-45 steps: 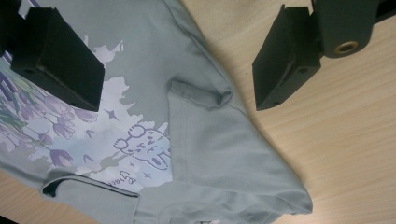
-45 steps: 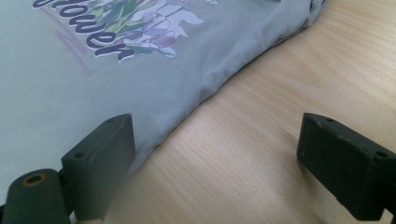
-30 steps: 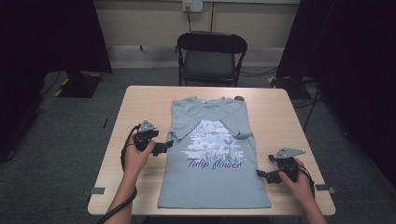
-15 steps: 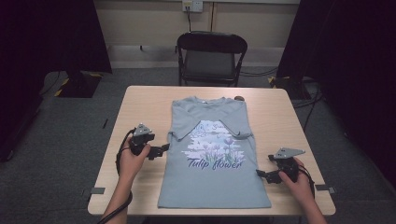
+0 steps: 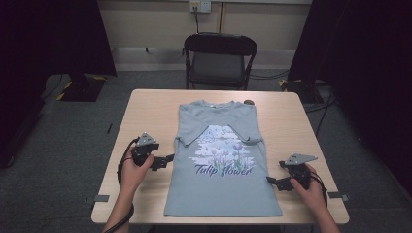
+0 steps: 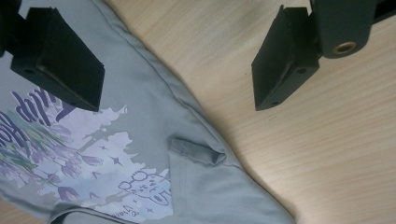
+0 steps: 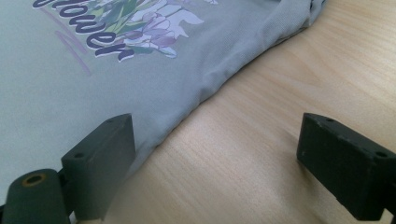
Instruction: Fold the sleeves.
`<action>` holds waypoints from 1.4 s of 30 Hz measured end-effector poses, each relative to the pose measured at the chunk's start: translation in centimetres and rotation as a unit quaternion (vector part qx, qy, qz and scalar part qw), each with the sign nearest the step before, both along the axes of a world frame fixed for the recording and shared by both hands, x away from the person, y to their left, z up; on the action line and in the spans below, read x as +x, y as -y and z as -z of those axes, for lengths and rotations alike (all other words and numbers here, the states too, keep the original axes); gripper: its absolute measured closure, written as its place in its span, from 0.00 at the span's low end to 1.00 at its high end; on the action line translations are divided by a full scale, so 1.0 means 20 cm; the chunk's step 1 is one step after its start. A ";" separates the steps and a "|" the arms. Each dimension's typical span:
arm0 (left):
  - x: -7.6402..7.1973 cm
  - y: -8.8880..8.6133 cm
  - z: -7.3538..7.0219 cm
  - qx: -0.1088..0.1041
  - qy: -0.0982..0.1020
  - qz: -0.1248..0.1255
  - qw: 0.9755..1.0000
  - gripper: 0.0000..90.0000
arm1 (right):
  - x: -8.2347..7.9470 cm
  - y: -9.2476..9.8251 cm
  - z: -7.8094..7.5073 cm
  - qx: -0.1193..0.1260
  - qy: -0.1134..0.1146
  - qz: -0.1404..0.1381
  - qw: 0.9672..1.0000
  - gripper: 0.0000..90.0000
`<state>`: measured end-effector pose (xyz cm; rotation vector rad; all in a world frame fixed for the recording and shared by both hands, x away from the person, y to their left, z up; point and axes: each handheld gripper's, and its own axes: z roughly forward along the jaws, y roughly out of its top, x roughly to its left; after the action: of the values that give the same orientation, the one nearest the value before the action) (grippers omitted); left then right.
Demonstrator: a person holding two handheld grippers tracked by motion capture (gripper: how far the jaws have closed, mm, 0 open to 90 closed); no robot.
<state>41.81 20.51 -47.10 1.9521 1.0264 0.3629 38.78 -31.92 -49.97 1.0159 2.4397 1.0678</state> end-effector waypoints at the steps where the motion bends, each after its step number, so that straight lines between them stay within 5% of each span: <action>1: 0.00 0.00 0.00 0.001 -0.001 0.000 1.000 0.19 | 0.00 0.00 0.00 0.000 0.000 0.000 1.000 0.12; 42: -0.15 -0.13 0.12 -0.001 -0.017 -0.006 1.000 0.19 | 0.00 0.00 0.00 -0.001 0.000 0.000 1.000 0.12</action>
<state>38.89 23.05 -49.42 1.9567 1.0605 0.3358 38.77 -31.91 -49.97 1.0153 2.4396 1.0665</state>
